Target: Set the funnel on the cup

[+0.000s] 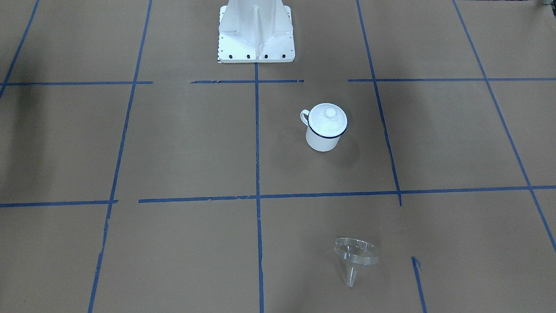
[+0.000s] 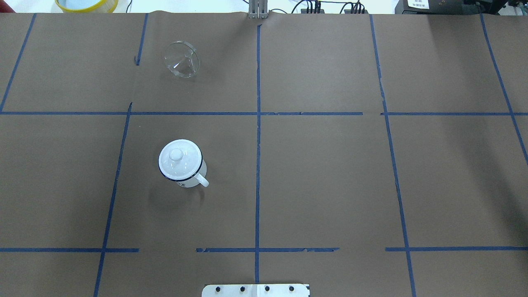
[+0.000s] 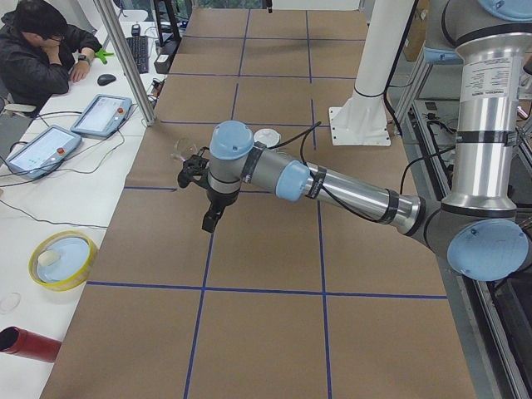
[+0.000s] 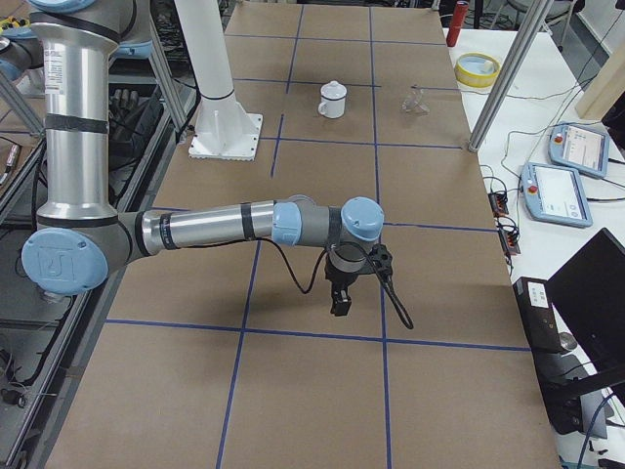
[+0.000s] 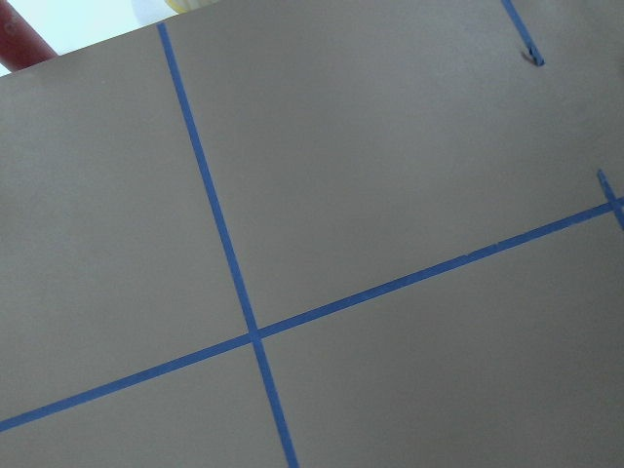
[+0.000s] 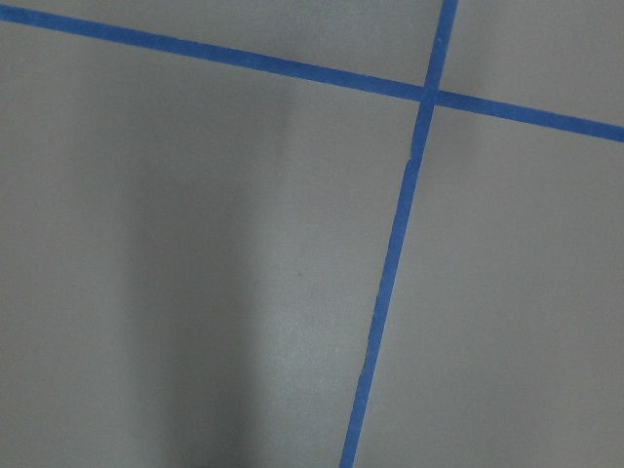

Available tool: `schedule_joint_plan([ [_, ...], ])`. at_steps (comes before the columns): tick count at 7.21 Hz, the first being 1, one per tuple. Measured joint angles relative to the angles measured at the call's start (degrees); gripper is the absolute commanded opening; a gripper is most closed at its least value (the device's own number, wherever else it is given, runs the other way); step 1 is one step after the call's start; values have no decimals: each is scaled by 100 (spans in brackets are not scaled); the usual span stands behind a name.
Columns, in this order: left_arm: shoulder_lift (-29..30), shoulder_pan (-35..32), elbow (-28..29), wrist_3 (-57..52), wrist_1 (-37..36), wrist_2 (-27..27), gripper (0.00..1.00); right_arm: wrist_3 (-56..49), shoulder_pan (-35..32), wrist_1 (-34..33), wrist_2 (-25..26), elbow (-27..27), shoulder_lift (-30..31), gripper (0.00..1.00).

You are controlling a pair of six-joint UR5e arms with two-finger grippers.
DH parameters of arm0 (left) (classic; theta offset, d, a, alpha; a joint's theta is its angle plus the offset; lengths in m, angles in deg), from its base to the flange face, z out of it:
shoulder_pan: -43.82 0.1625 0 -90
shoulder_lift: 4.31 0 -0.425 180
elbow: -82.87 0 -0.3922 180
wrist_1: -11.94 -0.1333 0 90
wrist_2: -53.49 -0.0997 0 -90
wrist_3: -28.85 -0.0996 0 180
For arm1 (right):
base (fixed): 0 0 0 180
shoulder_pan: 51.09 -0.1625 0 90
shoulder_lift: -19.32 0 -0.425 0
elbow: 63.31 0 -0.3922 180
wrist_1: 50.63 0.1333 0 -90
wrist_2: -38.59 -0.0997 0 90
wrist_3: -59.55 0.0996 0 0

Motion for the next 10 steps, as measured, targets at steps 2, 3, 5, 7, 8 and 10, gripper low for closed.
schedule_joint_plan([
  [2, 417, 1166, -459, 2191, 12, -266, 100, 1, 0, 0, 0, 0, 0, 100],
  [3, 836, 1804, -552, 3348, 0, -395, 100, 2, 0, 0, 0, 0, 0, 100],
  [5, 1775, 3023, -514, 5240, -118, -895, 100, 0, 0, 0, 0, 0, 0, 100],
  [7, 2649, 4052, -279, 6351, -763, -1660, 100, 0, 0, 0, 0, 0, 0, 100],
  [8, 2899, 4384, -146, 6608, -998, -1979, 100, 1, 0, 0, 0, 0, 0, 100],
  [10, 3026, 4752, 46, 6833, -1136, -2465, 97, -1, 0, 0, 0, 0, 0, 100],
])
